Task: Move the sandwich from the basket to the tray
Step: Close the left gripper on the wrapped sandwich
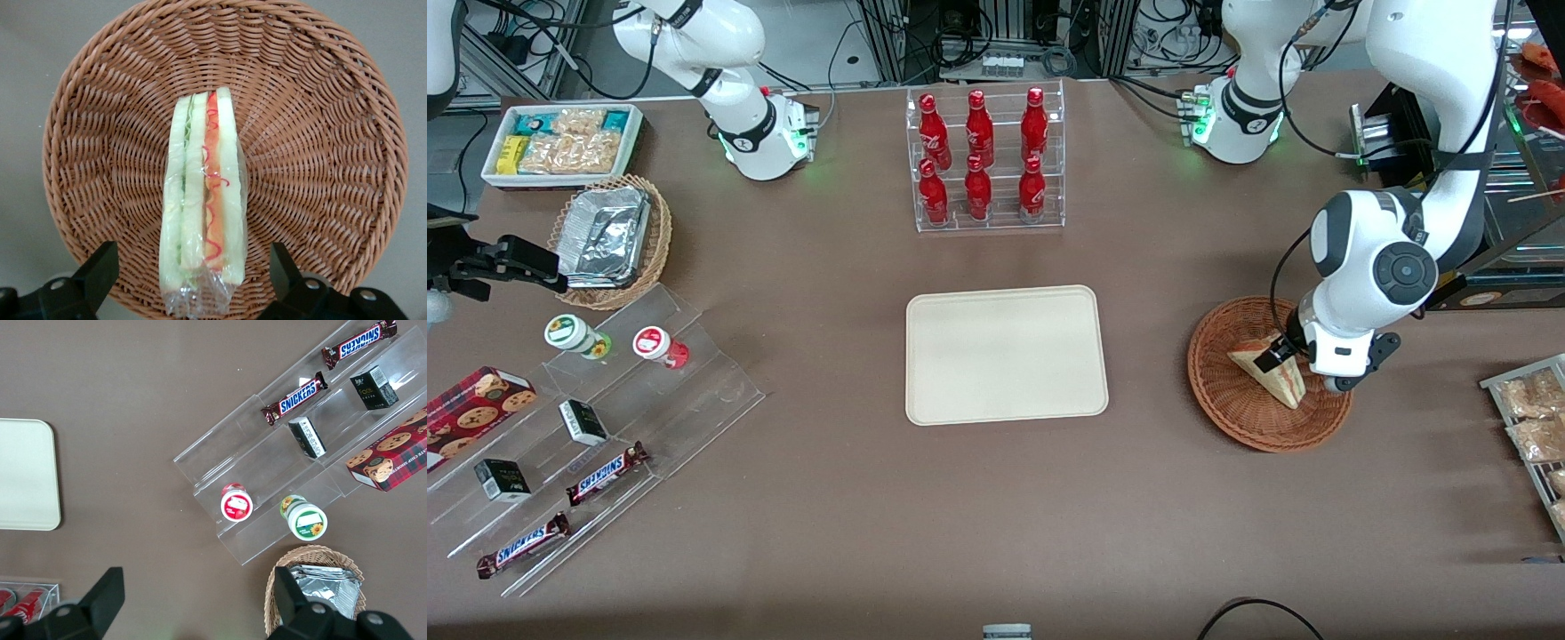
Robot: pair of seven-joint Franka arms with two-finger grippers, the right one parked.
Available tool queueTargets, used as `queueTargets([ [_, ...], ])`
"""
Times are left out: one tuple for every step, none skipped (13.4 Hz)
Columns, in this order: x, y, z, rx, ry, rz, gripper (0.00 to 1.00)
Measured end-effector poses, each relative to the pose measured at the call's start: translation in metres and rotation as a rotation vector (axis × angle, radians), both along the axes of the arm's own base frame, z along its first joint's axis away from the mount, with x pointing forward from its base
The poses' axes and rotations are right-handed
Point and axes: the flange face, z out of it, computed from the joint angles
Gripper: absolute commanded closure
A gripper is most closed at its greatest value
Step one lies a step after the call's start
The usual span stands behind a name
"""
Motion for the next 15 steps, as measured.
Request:
queueTargets([
  [0.001,0.0,-0.003,0.0,-0.004,0.002,0.0],
  [0.001,0.0,-0.006,0.0,-0.005,0.004,0.0],
  [0.002,0.0,-0.008,-0.001,-0.008,0.006,0.0],
  [0.003,0.0,-0.011,-0.001,-0.011,0.008,0.04],
  [0.003,0.0,-0.014,-0.002,-0.011,0.011,0.15],
  [0.003,0.0,-0.017,-0.004,-0.011,0.015,0.33],
  [0.003,0.0,-0.02,-0.007,-0.008,0.024,0.54],
  [0.003,0.0,-0.022,-0.007,-0.005,0.038,0.74],
  [0.003,0.0,-0.024,-0.005,-0.002,0.056,0.91],
  [0.002,0.0,-0.025,-0.004,0.0,0.069,1.0],
  [0.002,0.0,-0.025,-0.003,0.0,0.08,1.0],
  [0.002,0.0,-0.025,-0.002,0.002,0.084,1.0],
  [0.002,0.0,-0.024,-0.001,0.01,0.085,1.0],
  [0.003,0.0,-0.02,0.002,0.03,0.086,1.0],
  [0.005,-0.001,-0.013,0.006,0.063,0.085,1.0],
])
